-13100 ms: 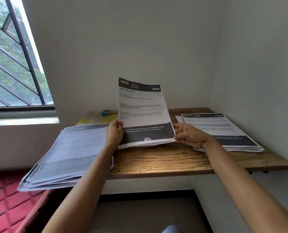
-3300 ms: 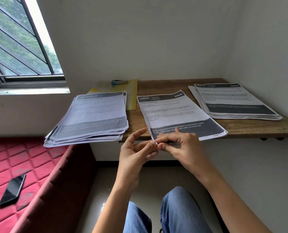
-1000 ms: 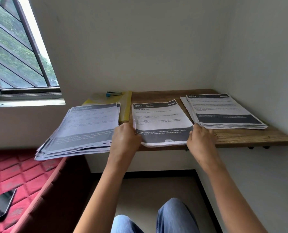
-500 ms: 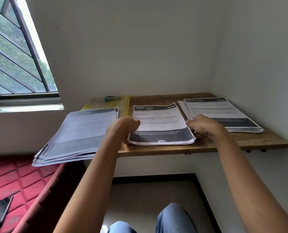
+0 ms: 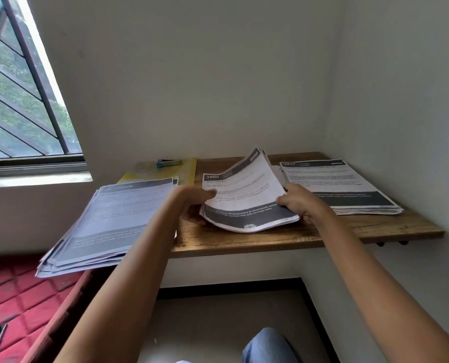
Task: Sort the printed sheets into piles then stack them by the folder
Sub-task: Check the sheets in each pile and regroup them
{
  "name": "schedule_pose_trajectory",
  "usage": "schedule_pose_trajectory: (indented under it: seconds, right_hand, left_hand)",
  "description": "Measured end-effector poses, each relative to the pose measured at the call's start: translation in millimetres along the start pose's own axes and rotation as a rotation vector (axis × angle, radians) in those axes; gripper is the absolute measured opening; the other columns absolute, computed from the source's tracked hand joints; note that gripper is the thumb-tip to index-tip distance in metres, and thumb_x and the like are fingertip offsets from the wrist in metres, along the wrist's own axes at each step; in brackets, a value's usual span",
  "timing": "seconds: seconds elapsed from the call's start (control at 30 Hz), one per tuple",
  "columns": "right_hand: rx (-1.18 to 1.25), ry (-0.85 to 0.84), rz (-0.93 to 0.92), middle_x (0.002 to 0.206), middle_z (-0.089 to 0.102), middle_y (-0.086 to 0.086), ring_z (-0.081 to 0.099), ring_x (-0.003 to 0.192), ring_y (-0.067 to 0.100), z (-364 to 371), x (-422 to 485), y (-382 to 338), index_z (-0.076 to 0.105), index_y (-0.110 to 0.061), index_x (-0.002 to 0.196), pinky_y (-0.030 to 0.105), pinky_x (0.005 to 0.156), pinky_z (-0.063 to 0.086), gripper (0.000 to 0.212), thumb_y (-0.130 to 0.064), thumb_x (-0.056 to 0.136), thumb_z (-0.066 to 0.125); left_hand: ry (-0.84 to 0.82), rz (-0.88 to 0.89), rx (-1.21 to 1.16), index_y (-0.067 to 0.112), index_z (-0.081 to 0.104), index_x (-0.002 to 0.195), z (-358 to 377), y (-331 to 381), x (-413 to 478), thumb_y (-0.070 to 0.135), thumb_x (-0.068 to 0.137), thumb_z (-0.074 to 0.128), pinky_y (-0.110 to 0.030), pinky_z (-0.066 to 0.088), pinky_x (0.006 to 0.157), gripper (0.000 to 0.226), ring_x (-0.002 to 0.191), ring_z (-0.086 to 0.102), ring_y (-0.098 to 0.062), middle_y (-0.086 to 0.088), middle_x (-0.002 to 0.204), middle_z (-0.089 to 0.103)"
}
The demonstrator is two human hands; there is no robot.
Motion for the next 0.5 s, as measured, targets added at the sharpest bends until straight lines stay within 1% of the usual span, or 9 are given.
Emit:
schedule_pose_trajectory:
  seconds: [0.07,0.13,0.17,0.23,0.3,0.33,0.4,0.43,0.5]
  right_hand:
    - [0.066,0.077,-0.083,0.126,0.056,0.008,0.055,0.105,0.021,1.5,1.7,-1.1,0.047,-0.012,0.128,0.032,0.074,0.047,0.033,-0.014,0.096,0.051]
    - [0.204,0.134,-0.146,0.132,0.053,0.006,0.051,0.116,0.021,1.6,3.3,-4.0,0.044,-0.016,0.131,0.032,0.080,0.047,0.033,-0.015,0.098,0.047]
    - [0.280,0.155,-0.168,0.133,0.053,0.005,0.050,0.119,0.021,0.8,4.8,-6.2,0.043,-0.018,0.131,0.034,0.083,0.048,0.032,-0.015,0.099,0.046]
    - [0.411,0.186,-0.199,0.132,0.053,0.002,0.049,0.122,0.020,-2.9,10.5,-12.2,0.044,-0.021,0.126,0.038,0.092,0.048,0.027,-0.016,0.100,0.045]
    - [0.469,0.220,-0.248,0.130,0.054,0.001,0.049,0.118,0.016,-8.7,15.7,-19.9,0.044,-0.020,0.127,0.034,0.095,0.044,0.027,-0.015,0.100,0.044]
    - [0.474,0.225,-0.275,0.130,0.053,0.001,0.048,0.116,0.013,-11.7,17.8,-23.9,0.043,-0.019,0.130,0.030,0.094,0.042,0.030,-0.014,0.100,0.043]
    - [0.485,0.173,-0.314,0.129,0.052,-0.003,0.047,0.116,0.010,-14.4,21.3,-28.6,0.040,-0.017,0.135,0.026,0.096,0.039,0.035,-0.012,0.100,0.044]
    - [0.500,0.115,-0.322,0.129,0.053,-0.005,0.048,0.118,0.011,-14.1,23.6,-29.0,0.041,-0.017,0.134,0.028,0.099,0.040,0.036,-0.011,0.099,0.045]
    - [0.511,0.013,-0.317,0.129,0.058,-0.004,0.052,0.120,0.015,-12.7,28.3,-27.8,0.045,-0.018,0.132,0.036,0.105,0.041,0.035,-0.013,0.098,0.049]
  left_hand:
    - [0.033,0.110,-0.111,0.005,0.054,0.106,-2.0,4.7,6.9,0.041,0.096,0.053,-0.035,0.057,0.079,0.038,0.083,0.063,-0.021,-0.010,0.102,0.065]
    - [0.105,0.230,-0.212,0.003,0.056,0.109,-7.2,11.0,15.8,0.029,0.096,0.056,-0.037,0.057,0.079,0.030,0.084,0.066,-0.022,-0.010,0.099,0.066]
    - [0.132,0.302,-0.252,0.001,0.056,0.113,-10.4,15.6,18.6,0.023,0.096,0.056,-0.037,0.057,0.080,0.028,0.087,0.067,-0.022,-0.011,0.100,0.067]
    - [0.196,0.480,-0.315,0.001,0.057,0.118,-18.8,27.3,19.6,0.015,0.096,0.053,-0.038,0.055,0.085,0.027,0.095,0.066,-0.024,-0.013,0.110,0.067]
    - [0.271,0.649,-0.347,0.003,0.057,0.118,-28.5,39.8,14.0,0.018,0.096,0.053,-0.034,0.054,0.082,0.027,0.098,0.065,-0.022,-0.012,0.114,0.066]
    - [0.269,0.717,-0.367,0.004,0.058,0.119,-31.5,45.8,8.7,0.022,0.095,0.056,-0.033,0.055,0.082,0.030,0.098,0.066,-0.021,-0.010,0.114,0.067]
    - [0.187,0.805,-0.437,0.006,0.059,0.121,-35.5,54.3,-2.0,0.029,0.093,0.061,-0.033,0.056,0.084,0.037,0.098,0.068,-0.020,-0.008,0.113,0.069]
    - [0.153,0.832,-0.470,0.008,0.059,0.120,-38.3,57.1,-6.3,0.032,0.092,0.062,-0.033,0.057,0.083,0.037,0.096,0.069,-0.021,-0.008,0.111,0.070]
    - [0.144,0.887,-0.516,0.012,0.060,0.114,-45.2,60.8,-14.9,0.033,0.092,0.060,-0.037,0.059,0.080,0.030,0.093,0.071,-0.023,-0.009,0.108,0.071]
Point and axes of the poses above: each hand's wrist, its own x-axis towards the middle knuckle, its own z-axis out of the palm, y = z × x, the point moved 3 cm from there along x, towards the middle knuckle
